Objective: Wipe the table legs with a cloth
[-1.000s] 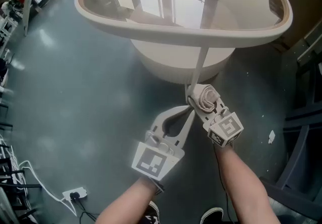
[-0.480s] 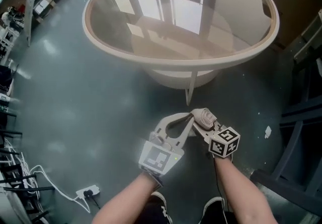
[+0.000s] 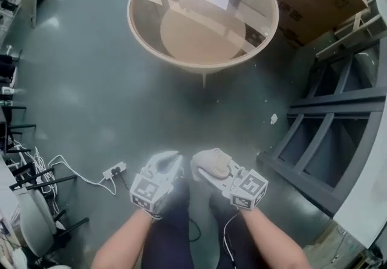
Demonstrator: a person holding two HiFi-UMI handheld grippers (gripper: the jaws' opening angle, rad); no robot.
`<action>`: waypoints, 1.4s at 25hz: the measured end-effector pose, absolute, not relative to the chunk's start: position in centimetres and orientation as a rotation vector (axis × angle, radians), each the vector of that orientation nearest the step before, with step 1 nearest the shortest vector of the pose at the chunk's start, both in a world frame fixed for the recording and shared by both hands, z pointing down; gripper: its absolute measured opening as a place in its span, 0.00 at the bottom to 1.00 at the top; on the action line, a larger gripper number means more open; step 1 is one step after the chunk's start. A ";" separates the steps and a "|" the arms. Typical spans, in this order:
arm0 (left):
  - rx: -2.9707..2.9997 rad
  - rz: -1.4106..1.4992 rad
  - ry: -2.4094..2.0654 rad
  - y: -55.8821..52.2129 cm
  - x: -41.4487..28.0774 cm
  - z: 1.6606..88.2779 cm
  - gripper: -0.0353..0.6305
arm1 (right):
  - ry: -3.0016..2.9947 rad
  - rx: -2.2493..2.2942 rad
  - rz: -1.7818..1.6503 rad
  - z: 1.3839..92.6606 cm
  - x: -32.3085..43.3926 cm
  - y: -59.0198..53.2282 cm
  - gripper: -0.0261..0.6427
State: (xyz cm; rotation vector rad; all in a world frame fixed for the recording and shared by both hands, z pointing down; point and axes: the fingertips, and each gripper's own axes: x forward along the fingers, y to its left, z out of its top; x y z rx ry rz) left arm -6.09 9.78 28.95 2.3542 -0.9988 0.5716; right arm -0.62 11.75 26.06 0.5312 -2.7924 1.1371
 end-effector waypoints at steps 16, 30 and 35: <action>2.842 0.228 -1.077 17.9 0.9 -32.8 0.06 | -3.211 0.121 0.371 -34.4 6.7 19.3 0.17; 3.034 0.144 -0.754 34.6 1.0 -42.3 0.06 | -3.254 0.245 0.361 -43.2 5.3 34.4 0.17; 3.014 0.098 -0.704 39.3 -2.4 -41.9 0.06 | -3.211 0.285 0.331 -42.7 2.8 39.4 0.17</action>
